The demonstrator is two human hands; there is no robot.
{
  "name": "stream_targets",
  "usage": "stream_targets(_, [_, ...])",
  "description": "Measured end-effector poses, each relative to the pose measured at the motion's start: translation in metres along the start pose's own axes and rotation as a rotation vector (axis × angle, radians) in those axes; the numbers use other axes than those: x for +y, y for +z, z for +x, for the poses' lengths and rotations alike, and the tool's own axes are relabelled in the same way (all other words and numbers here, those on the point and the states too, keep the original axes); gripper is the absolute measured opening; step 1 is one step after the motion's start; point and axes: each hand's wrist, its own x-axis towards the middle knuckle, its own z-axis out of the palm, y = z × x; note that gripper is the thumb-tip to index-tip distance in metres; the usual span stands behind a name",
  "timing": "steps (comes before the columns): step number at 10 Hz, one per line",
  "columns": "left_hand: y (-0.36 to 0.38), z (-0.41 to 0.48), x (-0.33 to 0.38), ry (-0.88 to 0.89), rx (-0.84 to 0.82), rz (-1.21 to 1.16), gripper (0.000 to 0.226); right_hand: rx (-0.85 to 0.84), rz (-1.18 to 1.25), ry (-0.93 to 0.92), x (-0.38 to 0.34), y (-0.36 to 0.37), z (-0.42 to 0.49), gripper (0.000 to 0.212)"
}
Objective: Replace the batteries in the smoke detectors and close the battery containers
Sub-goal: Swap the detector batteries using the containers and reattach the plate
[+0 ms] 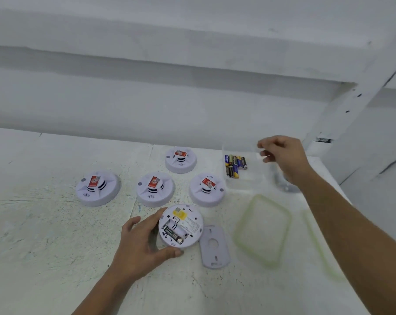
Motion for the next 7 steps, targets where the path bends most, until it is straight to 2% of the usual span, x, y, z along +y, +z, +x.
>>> stream_targets(1, [-0.003, -0.001, 0.009, -0.029, 0.013, -0.027, 0.08, 0.184, -0.253, 0.098, 0.019, -0.034, 0.039, 0.016])
stream_targets(2, [-0.004, -0.001, 0.012, -0.049, 0.0, -0.025, 0.092, 0.069, -0.58, 0.239, 0.039, -0.049, 0.06, 0.014])
stream_targets(3, [-0.002, 0.0, 0.003, -0.067, -0.019, -0.001, 0.095, -0.06, -0.69, 0.325, 0.05, -0.045, 0.062, 0.022])
stream_targets(4, [-0.001, 0.001, 0.009, -0.067, -0.002, 0.005, 0.096, -0.104, -0.759, 0.311, 0.062, -0.039, 0.062, 0.031])
stream_targets(6, [-0.002, 0.0, 0.014, -0.074, 0.005, -0.005, 0.095, -0.118, -0.843, 0.261, 0.066, -0.036, 0.067, 0.029])
stream_targets(7, [-0.001, 0.0, 0.012, -0.085, 0.009, 0.005, 0.094, -0.157, -0.845, 0.276, 0.067, -0.039, 0.068, 0.037])
